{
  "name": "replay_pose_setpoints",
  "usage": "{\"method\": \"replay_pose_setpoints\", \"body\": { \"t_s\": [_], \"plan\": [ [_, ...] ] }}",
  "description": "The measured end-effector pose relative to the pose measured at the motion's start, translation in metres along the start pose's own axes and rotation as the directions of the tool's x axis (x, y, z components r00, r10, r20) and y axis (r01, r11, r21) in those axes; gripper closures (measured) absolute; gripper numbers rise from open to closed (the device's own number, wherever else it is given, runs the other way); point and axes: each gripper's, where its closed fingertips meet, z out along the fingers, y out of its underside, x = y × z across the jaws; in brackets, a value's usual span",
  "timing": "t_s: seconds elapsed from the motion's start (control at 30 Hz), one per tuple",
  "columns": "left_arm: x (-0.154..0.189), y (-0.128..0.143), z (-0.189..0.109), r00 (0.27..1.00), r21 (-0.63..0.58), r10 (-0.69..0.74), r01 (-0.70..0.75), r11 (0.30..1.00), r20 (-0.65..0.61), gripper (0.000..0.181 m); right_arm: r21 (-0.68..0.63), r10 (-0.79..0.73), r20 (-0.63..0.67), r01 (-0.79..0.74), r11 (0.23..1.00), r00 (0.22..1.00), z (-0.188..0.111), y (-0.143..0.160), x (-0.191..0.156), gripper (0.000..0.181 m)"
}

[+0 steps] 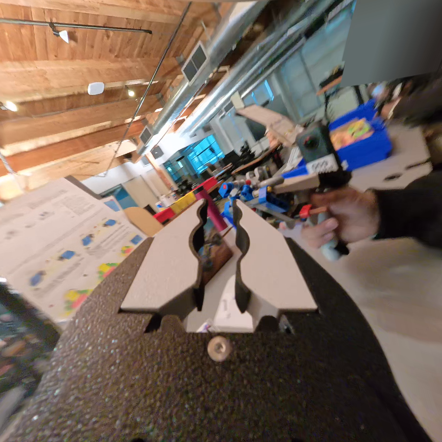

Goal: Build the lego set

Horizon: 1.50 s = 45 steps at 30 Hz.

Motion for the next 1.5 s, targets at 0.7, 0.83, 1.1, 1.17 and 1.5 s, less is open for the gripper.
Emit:
{"method": "replay_pose_setpoints", "body": {
  "t_s": [0.7, 0.83, 1.1, 1.17, 1.5],
  "plan": [
    [0.031, 0.061, -0.003, 0.662, -0.325, 0.692, -0.748, 0.579, -0.288, 0.159, -0.531, -0.141, -0.048, 0.095, 0.842, 0.989, -0.018, 0.063, 0.021, 0.176],
    [0.045, 0.089, -0.001, 0.717, -0.338, 0.594, -0.697, 0.632, -0.365, 0.159, -0.601, -0.128, -0.029, 0.085, 0.795, 0.991, -0.028, 0.078, 0.023, 0.176],
    [0.071, 0.147, 0.0, 0.748, -0.385, 0.46, -0.65, 0.656, -0.479, 0.17, -0.707, -0.054, -0.036, 0.013, 0.707, 0.998, -0.051, 0.122, 0.033, 0.176],
    [0.073, 0.154, 0.002, 0.744, -0.376, 0.476, -0.655, 0.655, -0.468, 0.175, -0.701, -0.021, -0.061, -0.028, 0.712, 0.998, -0.058, 0.129, 0.038, 0.176],
    [0.081, 0.177, 0.01, 0.722, -0.385, 0.549, -0.69, 0.613, -0.42, 0.176, -0.829, -0.082, -0.121, -0.055, 0.556, 0.989, -0.083, 0.155, 0.052, 0.176]
  ]
}}
